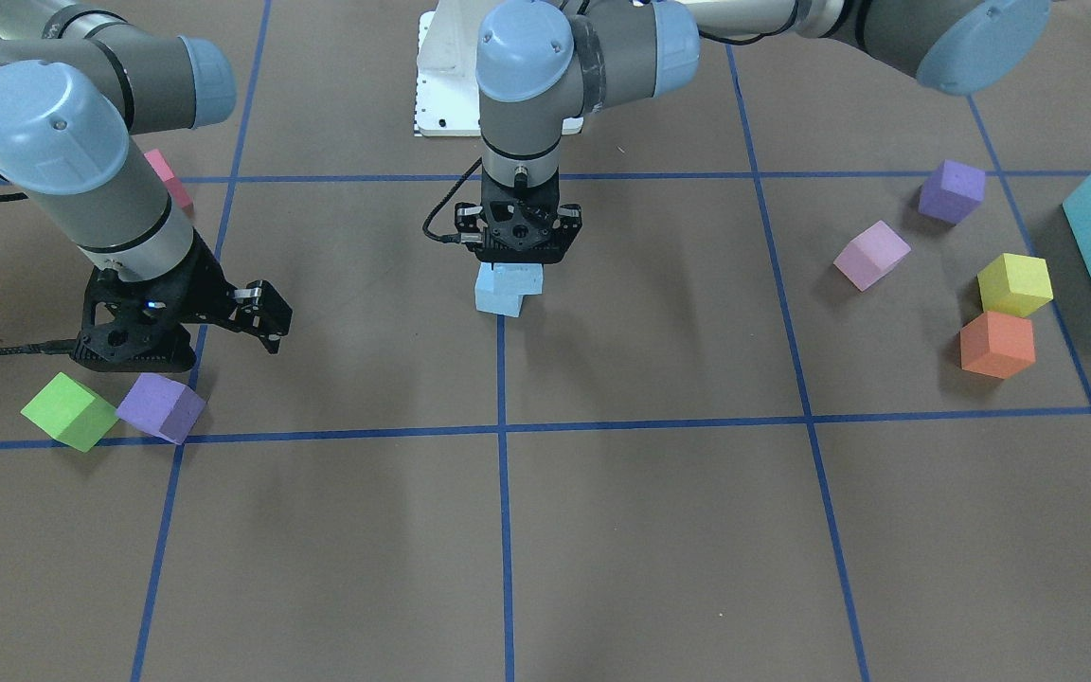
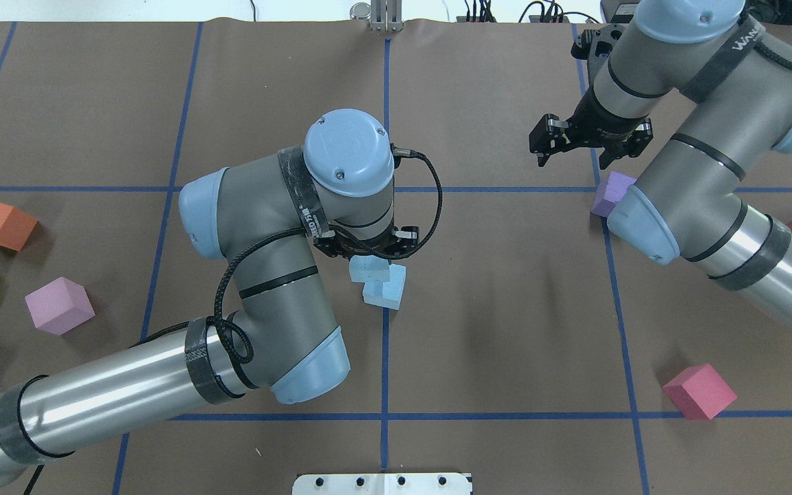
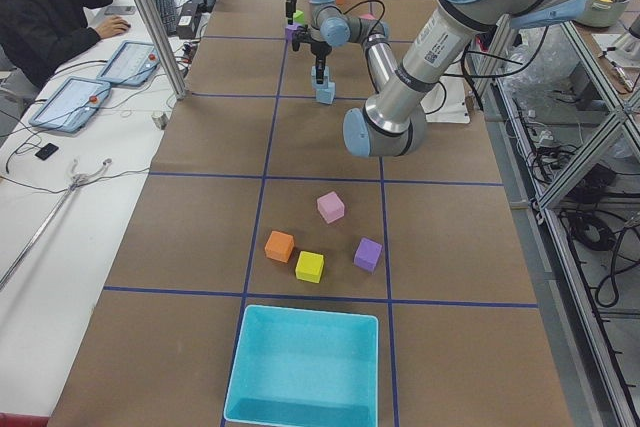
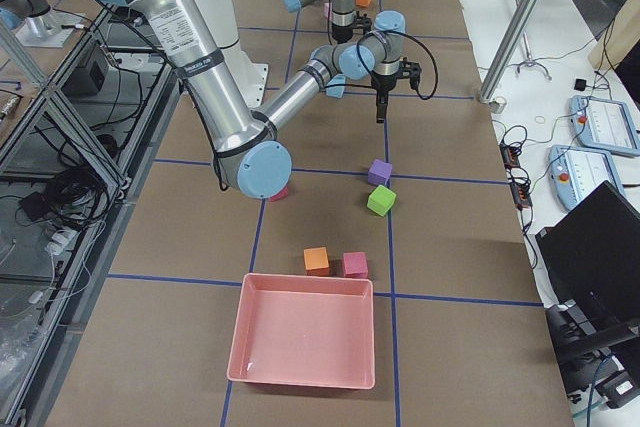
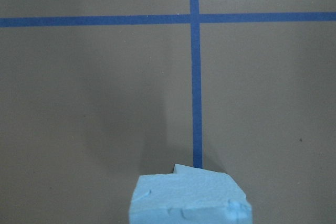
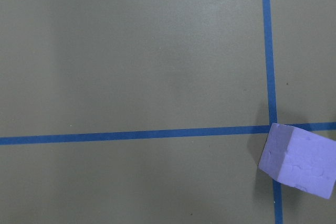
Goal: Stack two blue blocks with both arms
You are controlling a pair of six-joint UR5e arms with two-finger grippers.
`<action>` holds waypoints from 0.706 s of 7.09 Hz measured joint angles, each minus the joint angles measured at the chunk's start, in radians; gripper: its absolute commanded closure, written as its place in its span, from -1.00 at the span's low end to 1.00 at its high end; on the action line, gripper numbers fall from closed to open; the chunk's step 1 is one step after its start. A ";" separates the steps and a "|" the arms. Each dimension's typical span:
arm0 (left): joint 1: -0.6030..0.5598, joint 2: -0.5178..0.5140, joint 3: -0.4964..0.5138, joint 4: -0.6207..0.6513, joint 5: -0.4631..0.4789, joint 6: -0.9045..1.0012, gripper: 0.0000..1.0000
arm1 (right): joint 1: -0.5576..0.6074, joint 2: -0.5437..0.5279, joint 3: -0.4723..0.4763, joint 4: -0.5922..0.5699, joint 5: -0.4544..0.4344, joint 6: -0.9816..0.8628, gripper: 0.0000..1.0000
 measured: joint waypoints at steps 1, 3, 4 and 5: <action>0.001 -0.003 0.009 -0.005 -0.004 0.000 -0.08 | 0.000 0.000 0.000 0.000 0.000 0.000 -1.00; 0.004 -0.011 0.022 -0.019 -0.006 0.002 -0.13 | -0.002 -0.001 0.000 0.001 0.000 0.000 -1.00; 0.008 -0.012 0.033 -0.033 -0.007 0.002 -0.15 | -0.002 -0.001 0.000 0.001 0.000 0.000 -1.00; 0.016 -0.011 0.040 -0.041 -0.008 0.002 -0.19 | -0.003 -0.001 -0.001 0.001 -0.001 0.000 -1.00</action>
